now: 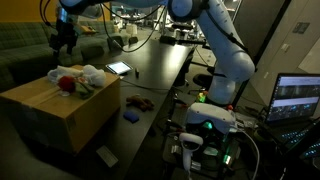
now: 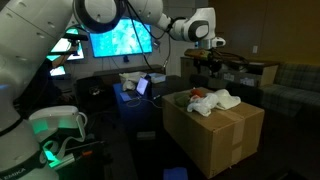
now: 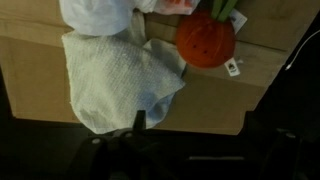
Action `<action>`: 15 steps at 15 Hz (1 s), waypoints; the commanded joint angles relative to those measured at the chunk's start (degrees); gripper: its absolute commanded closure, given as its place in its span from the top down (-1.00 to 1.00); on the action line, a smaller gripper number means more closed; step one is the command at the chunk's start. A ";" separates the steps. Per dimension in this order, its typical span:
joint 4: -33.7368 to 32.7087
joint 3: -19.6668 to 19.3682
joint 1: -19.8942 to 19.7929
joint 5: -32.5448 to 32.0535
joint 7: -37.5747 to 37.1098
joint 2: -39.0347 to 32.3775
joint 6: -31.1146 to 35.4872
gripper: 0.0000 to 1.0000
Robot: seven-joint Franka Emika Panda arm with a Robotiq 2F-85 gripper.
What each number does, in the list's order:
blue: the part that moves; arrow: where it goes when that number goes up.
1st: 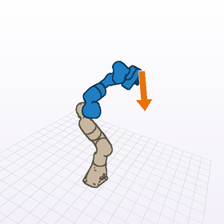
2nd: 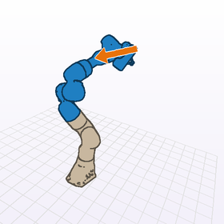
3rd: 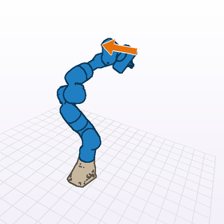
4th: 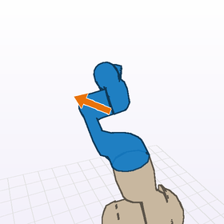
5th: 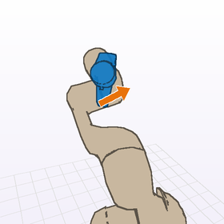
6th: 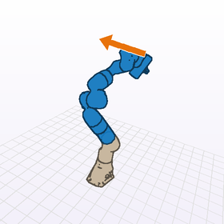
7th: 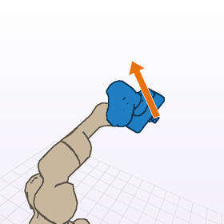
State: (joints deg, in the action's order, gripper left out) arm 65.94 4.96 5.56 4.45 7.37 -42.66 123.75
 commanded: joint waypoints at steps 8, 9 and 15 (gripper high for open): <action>30.35 0.72 4.84 -4.10 -1.80 15.00 13.24 1.00; 32.21 0.59 5.30 -4.88 -2.56 15.71 15.17 1.00; 41.81 0.10 7.19 -8.65 -6.46 18.11 28.71 1.00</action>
State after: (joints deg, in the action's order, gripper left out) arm 102.11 5.70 11.73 -1.48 3.92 -27.69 146.36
